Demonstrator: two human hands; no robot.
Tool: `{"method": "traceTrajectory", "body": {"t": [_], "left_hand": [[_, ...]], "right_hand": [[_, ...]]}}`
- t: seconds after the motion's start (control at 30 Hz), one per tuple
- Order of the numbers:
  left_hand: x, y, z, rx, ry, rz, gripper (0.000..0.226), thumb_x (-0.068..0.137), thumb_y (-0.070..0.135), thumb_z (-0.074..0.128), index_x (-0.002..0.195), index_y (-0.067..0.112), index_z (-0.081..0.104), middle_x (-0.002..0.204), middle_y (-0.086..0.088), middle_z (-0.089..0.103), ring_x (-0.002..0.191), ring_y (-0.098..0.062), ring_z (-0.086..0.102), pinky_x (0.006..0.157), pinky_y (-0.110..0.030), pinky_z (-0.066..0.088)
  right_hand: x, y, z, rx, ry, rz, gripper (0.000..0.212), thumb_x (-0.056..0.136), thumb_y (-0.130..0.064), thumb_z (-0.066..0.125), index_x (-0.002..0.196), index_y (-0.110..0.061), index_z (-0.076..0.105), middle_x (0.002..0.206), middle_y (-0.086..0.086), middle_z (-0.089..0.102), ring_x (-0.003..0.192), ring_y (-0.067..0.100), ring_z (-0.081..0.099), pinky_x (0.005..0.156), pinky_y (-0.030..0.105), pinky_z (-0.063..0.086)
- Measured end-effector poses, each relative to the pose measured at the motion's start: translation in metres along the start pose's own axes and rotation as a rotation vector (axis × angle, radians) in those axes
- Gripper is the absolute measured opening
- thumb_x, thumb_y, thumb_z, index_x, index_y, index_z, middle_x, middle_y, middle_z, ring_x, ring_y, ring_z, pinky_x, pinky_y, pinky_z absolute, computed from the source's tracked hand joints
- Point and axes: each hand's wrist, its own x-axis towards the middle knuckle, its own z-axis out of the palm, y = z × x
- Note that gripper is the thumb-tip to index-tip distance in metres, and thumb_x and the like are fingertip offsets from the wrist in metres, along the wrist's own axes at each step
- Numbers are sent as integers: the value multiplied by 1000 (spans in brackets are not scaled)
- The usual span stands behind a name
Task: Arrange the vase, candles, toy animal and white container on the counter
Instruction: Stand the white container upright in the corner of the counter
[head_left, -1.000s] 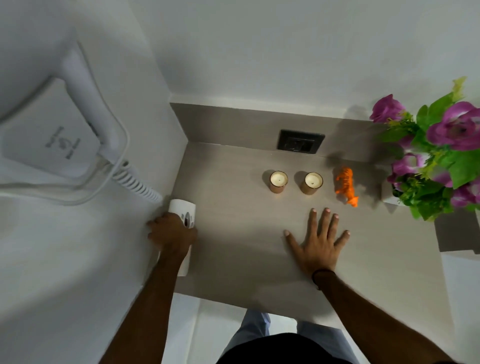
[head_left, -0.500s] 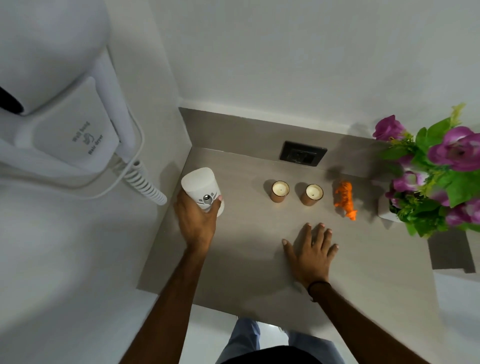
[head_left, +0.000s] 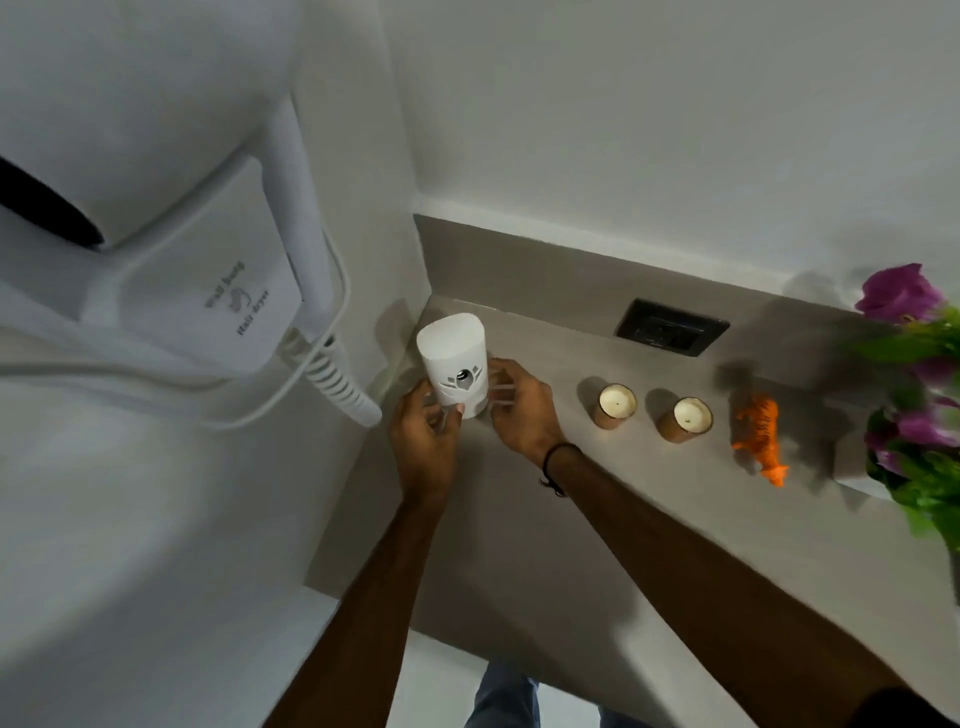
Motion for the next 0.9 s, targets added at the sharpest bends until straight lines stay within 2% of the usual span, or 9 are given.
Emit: {"method": "traceTrajectory", "body": {"t": [0.03, 0.2, 0.43, 0.5, 0.63, 0.7, 0.77, 0.8, 0.9], "left_hand": [[13, 3, 5, 4, 8, 3, 48, 89, 5, 77, 135, 3, 67, 119, -19, 78, 96, -30, 77, 79, -15, 56], [78, 14, 32, 11, 129, 32, 32, 88, 2, 76, 120, 0, 76, 111, -17, 82, 92, -16, 70, 72, 10, 38], [122, 19, 52, -10, 219, -93, 24, 90, 10, 75, 111, -2, 77, 103, -21, 81, 83, -25, 72, 71, -10, 39], [127, 17, 54, -7, 202, -87, 23, 90, 10, 76, 108, -4, 76, 99, -23, 80, 83, -30, 73, 68, -9, 39], [125, 16, 57, 7, 183, -35, 22, 91, 7, 75, 108, -6, 75, 99, -23, 79, 82, -20, 65, 66, 1, 40], [123, 13, 56, -4, 159, -57, 21, 92, 8, 74, 105, -8, 73, 99, -24, 78, 84, -26, 68, 70, -7, 45], [117, 7, 56, 40, 154, -125, 20, 91, 10, 75, 96, -9, 69, 96, -28, 76, 87, -32, 70, 81, -34, 51], [110, 3, 57, 62, 147, -141, 15, 89, 6, 74, 90, -7, 66, 90, -27, 73, 84, -31, 67, 81, -39, 51], [65, -7, 65, 79, 53, -72, 13, 86, -6, 66, 79, 4, 60, 75, -18, 63, 73, -18, 56, 75, -35, 49]], "right_hand": [[14, -4, 1, 7, 6, 4, 54, 75, 2, 68, 127, -12, 61, 116, 6, 71, 96, 18, 67, 86, 23, 58], [82, -22, 6, 24, 13, 29, 58, 76, 5, 62, 131, -11, 58, 122, 8, 68, 100, 25, 69, 90, 32, 58], [126, -38, 21, 49, -3, 41, 57, 74, 6, 68, 128, -10, 59, 123, 8, 68, 98, 18, 64, 83, 23, 54], [132, -40, 22, 36, 14, 48, 55, 74, 6, 64, 127, -8, 59, 121, 9, 68, 104, 24, 67, 87, 29, 56], [133, -39, 17, 22, -21, 67, 56, 75, 0, 70, 129, -10, 57, 125, 9, 66, 111, 26, 64, 94, 33, 55], [120, -33, 12, 4, -12, 96, 53, 77, -7, 71, 128, -14, 58, 123, 7, 67, 108, 23, 64, 93, 32, 55], [92, -22, 8, 92, 18, 151, 43, 79, -2, 65, 122, -10, 63, 122, 11, 68, 101, 22, 65, 93, 32, 54], [73, -14, 4, 112, 53, 158, 36, 80, 1, 62, 115, -6, 66, 120, 12, 70, 99, 22, 66, 93, 31, 53], [-3, 23, -15, -25, 177, 165, 19, 78, -3, 63, 94, -8, 74, 99, 7, 78, 92, 23, 72, 87, 31, 55]]}}
